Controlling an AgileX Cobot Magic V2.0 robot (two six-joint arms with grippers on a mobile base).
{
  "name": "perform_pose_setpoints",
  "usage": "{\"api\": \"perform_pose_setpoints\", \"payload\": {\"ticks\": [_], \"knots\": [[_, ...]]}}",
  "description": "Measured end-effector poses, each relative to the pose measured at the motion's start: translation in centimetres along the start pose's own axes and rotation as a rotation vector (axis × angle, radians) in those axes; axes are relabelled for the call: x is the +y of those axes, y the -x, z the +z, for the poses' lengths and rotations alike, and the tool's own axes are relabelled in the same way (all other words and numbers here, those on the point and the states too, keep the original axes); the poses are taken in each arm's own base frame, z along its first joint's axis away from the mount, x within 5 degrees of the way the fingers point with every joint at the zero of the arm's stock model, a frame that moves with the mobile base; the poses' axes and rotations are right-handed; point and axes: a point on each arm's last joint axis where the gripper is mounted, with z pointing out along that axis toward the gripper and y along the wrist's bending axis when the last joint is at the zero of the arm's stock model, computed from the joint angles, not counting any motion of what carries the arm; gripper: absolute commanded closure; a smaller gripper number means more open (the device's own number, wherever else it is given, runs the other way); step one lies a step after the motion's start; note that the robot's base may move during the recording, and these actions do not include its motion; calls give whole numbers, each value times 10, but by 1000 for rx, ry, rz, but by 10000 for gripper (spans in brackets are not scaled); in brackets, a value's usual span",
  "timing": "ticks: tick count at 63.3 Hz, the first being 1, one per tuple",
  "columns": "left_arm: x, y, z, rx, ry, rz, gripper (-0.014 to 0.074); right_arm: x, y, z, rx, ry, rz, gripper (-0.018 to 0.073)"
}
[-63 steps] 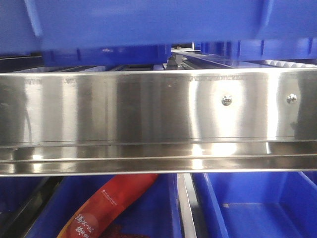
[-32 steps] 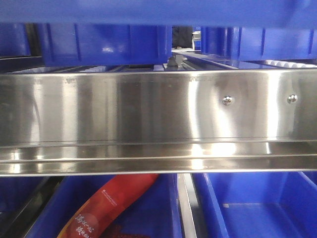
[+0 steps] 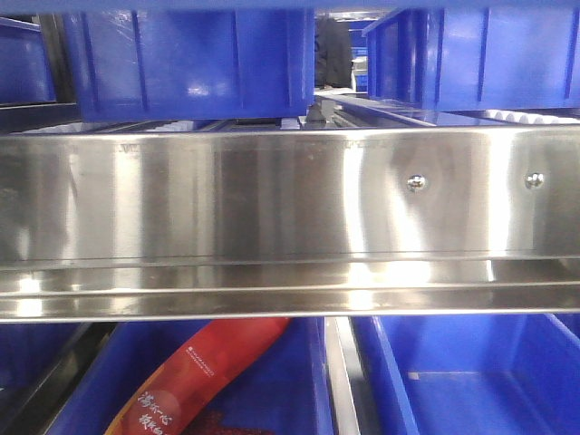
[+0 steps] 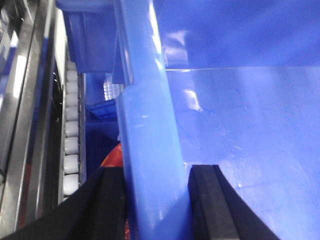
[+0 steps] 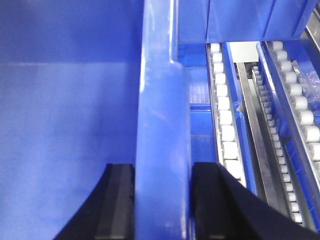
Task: Move blue bin to conveyor side
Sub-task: 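Pull the gripped blue bin off the roller shelf toward the robot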
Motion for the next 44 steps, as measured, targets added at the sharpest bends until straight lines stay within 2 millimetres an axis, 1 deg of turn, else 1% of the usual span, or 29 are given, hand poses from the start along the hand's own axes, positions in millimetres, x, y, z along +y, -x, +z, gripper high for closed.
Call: {"api": "perform_pose_setpoints", "payload": {"ticks": [44], "knots": [[0,0,0,0,0,-1,616,0,0,0,3,0,0,638]]}}
